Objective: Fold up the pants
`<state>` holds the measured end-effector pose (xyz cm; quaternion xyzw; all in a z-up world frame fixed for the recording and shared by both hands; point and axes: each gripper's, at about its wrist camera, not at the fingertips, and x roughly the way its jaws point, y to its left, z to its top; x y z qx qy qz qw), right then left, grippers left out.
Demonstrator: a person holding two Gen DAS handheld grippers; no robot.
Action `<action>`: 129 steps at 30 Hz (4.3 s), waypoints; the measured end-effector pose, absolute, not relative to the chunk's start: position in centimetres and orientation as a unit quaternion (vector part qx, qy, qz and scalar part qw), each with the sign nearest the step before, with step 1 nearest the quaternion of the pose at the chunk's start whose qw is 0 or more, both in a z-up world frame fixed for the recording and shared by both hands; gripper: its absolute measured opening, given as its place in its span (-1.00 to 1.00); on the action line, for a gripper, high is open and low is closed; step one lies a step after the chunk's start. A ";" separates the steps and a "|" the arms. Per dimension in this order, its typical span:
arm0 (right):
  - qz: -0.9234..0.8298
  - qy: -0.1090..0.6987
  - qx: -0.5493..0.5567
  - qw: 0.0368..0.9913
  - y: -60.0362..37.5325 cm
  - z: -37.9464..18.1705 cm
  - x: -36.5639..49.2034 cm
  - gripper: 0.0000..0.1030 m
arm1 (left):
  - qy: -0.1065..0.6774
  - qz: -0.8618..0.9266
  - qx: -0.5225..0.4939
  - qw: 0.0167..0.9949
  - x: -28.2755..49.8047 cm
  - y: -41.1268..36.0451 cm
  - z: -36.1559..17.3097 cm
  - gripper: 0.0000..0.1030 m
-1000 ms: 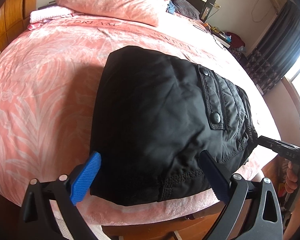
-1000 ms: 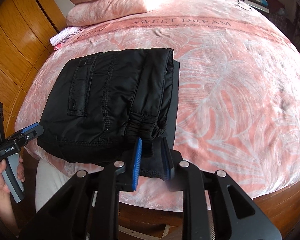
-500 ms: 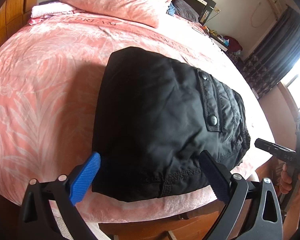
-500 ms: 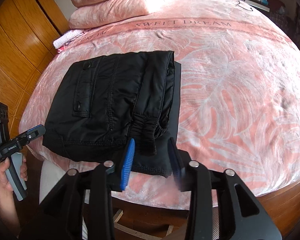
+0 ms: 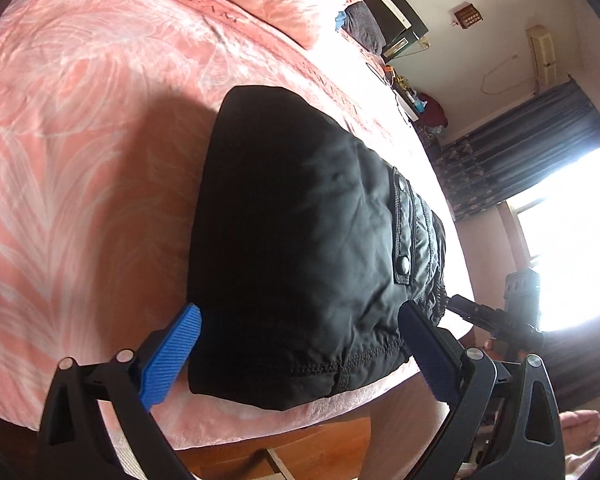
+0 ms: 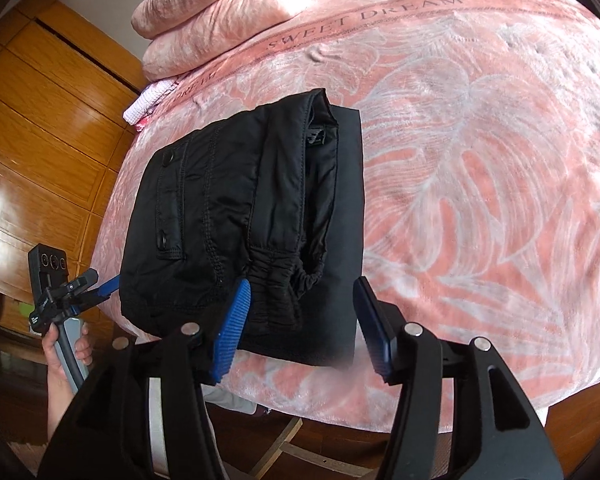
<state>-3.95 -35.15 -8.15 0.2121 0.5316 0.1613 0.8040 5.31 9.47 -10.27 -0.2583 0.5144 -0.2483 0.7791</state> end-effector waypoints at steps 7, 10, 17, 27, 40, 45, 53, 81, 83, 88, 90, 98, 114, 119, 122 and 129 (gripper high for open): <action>0.194 0.550 0.268 0.767 -36.1 -11.3 -2.8 0.32 | 0.521 -0.286 -0.276 0.755 7.5 9.8 -12.6 0.92; 0.213 0.548 0.290 0.755 -36.6 -12.0 -2.4 0.33 | 0.534 -0.288 -0.278 0.745 8.7 10.0 -13.6 0.92; 0.249 0.550 0.331 0.726 -37.2 -13.9 -1.4 0.52 | 0.561 -0.334 -0.307 0.693 10.5 9.4 -16.4 0.92; 0.297 0.543 0.374 0.691 -37.3 -15.4 -0.3 0.61 | 0.585 -0.365 -0.319 0.650 12.1 6.6 -17.6 0.93; 0.306 0.507 0.375 0.713 -36.4 -14.1 -1.2 -0.15 | 0.589 -0.332 -0.367 0.639 12.0 6.7 -17.5 0.34; 0.302 0.495 0.364 0.728 -36.1 -12.6 -2.1 -0.21 | 0.568 -0.325 -0.367 0.661 11.4 6.5 -16.8 0.04; 0.292 0.476 0.351 0.752 -37.3 -9.2 -3.8 -0.25 | 0.520 -0.373 -0.357 0.680 10.9 5.8 -13.3 -0.11; 0.179 0.492 0.309 0.794 -43.9 -12.2 7.2 0.40 | 0.518 -0.334 -0.274 0.738 22.0 -3.6 -15.6 0.50; 0.169 0.477 0.313 0.804 -43.8 -11.6 5.8 0.40 | 0.507 -0.317 -0.279 0.751 21.7 -3.2 -15.4 0.62; 0.130 0.463 0.306 0.822 -44.3 -10.0 2.2 0.54 | 0.487 -0.248 -0.248 0.800 19.5 -1.3 -13.8 0.84; 0.103 0.466 0.279 0.833 -44.2 -9.4 0.3 0.54 | 0.484 -0.222 -0.236 0.813 18.2 -0.3 -13.1 0.84; 0.022 0.457 0.137 0.879 -37.7 -4.0 -4.1 0.80 | 0.479 -0.153 -0.089 0.860 12.5 -3.4 -8.1 0.92; -0.012 0.420 0.068 0.905 -32.0 3.8 -8.9 0.94 | 0.433 -0.087 -0.029 0.897 5.2 -6.2 -0.3 0.92; -0.005 0.416 0.087 0.905 -31.8 5.3 -10.3 0.95 | 0.418 -0.065 -0.006 0.906 3.6 -7.0 1.9 0.92; -0.009 0.412 0.084 0.907 -31.5 6.1 -11.0 0.95 | 0.407 -0.064 0.007 0.911 2.8 -7.5 2.9 0.92; -0.024 0.406 0.070 0.911 -30.9 7.4 -12.2 0.95 | 0.388 -0.059 0.021 0.920 1.1 -8.2 5.1 0.92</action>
